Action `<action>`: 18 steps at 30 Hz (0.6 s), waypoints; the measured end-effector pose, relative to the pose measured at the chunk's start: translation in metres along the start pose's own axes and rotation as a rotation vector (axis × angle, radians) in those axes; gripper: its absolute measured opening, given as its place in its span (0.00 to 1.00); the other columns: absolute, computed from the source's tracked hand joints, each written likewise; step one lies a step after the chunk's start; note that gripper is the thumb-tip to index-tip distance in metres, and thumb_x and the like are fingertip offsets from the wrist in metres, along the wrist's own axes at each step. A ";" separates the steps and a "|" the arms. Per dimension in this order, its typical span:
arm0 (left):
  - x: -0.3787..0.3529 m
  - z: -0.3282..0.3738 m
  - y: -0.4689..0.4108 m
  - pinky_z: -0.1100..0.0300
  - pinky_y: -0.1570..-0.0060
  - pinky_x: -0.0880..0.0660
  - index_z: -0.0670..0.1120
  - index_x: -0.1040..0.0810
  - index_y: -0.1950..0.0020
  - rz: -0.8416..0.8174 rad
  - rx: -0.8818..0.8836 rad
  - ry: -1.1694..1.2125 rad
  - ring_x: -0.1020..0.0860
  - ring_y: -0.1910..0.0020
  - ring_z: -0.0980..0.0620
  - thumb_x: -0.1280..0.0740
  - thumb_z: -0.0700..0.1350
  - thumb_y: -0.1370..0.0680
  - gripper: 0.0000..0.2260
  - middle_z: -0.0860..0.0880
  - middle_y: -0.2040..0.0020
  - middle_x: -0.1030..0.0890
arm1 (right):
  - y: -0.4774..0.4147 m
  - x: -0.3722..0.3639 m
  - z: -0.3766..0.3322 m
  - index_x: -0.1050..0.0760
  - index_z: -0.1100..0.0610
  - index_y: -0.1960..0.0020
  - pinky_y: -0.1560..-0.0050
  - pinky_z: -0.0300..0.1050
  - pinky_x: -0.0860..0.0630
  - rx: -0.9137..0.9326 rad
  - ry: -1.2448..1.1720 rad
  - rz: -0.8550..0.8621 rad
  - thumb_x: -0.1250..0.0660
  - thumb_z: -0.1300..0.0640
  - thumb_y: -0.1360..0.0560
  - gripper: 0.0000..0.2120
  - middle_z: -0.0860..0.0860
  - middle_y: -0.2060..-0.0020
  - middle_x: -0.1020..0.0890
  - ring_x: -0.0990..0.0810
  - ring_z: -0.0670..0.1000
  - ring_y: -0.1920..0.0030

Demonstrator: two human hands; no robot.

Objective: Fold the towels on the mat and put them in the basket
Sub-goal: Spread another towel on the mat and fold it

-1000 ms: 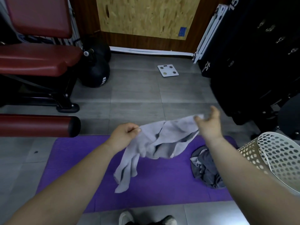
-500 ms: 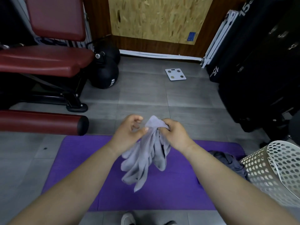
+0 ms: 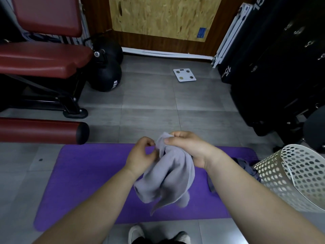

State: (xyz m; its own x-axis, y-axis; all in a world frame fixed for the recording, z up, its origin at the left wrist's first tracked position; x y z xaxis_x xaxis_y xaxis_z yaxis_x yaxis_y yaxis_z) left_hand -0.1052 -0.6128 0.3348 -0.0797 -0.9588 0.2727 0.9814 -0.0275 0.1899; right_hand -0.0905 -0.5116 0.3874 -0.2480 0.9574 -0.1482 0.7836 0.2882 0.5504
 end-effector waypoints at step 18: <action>0.011 0.019 0.087 0.61 0.72 0.28 0.42 0.25 0.53 0.097 -0.338 -0.895 0.21 0.69 0.42 0.33 0.39 0.37 0.14 0.43 0.63 0.19 | 0.074 0.026 0.016 0.27 0.52 0.61 0.66 0.29 0.31 0.133 0.707 0.066 0.28 0.62 0.31 0.09 0.46 0.68 0.25 0.28 0.37 0.72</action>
State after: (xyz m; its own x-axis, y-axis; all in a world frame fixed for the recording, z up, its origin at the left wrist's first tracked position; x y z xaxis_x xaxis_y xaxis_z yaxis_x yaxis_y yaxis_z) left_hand -0.0235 -0.6200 0.3721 0.0378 -0.3941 0.9183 0.9781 -0.1736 -0.1148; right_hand -0.0300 -0.4650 0.4105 -0.4717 0.7437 0.4737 0.8613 0.2736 0.4281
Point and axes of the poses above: each hand's wrist, its own y-axis away from the middle knuckle, its own x-axis out of the back of the hand, z = x × y, the point moved 10 cm from there along -y, towards the middle knuckle
